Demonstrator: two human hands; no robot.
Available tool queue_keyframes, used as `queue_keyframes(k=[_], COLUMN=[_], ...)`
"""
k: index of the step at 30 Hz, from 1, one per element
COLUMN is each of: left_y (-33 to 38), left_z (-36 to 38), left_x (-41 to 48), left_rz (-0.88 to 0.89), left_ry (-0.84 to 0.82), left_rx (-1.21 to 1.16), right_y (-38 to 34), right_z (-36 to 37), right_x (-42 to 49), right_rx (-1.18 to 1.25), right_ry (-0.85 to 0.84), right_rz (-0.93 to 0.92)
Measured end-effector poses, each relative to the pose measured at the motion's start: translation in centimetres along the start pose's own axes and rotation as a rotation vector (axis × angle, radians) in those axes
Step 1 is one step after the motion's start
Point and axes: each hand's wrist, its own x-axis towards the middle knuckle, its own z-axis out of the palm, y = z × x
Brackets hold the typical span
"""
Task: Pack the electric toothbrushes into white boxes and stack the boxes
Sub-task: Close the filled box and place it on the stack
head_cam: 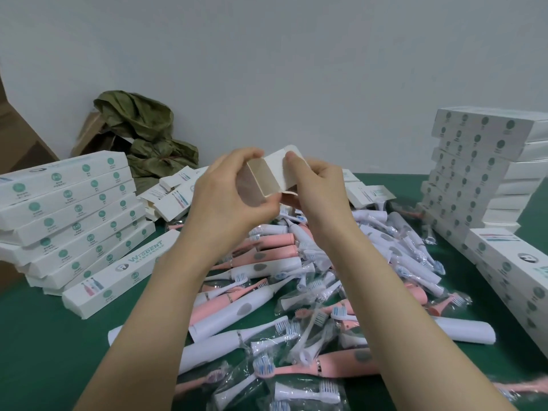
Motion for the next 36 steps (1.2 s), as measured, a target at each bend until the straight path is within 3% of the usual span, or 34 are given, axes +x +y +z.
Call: queue_keyframes(k=[2,4,7,10,13,19,21,23,28,32,36], left_y=[-0.6,-1.6,-2.4,-2.3,-2.2,-2.4,-2.7,-3.2,-4.6,-6.2,-7.3], left_z=[-0.7,-1.6,-2.2,-2.2,-2.6,-2.5,-2.2,-1.9,-0.4,0.9,1.6], left_x=[0.3,0.6,0.7,0.6,0.3,-0.5,-0.7,-0.6,1.2,0.3,-0.5], left_rz=[0.015,-0.022,-0.093,-0.092,-0.070,-0.086,-0.080,-0.038,-0.002,-0.061,-0.085], left_ry=[0.060,0.144,0.272,0.373,0.444,0.378,0.331,0.280,0.094,0.002,0.008], left_rx=[0.038,0.058,-0.014,-0.035,-0.053,0.000,0.030,0.107,0.364,0.435,0.527], right_y=[-0.2,0.6,3.7,6.9,8.2,9.6,9.8,9.1,4.5,2.7,0.5], right_z=[-0.2,-0.8,-1.9,-1.8,-1.5,-1.8,-2.4,-3.7,-7.0,-7.8,-7.4], right_x=[0.1,0.3,0.9,1.7,2.0,2.7,2.8,2.8,2.4,1.9,2.3], right_rx=[0.178,0.151,-0.508,-1.079,-1.273,-1.573,-1.539,-1.345,-0.604,-0.458,-0.098], right_ry=[-0.141,-0.138,-0.058,-0.382,-0.665,-0.795,-0.783,-0.694,-0.188,0.045,0.334], right_rz=[0.044,0.064,-0.005,0.052,0.159,-0.078,-0.049,0.031,-0.037,-0.119,-0.215])
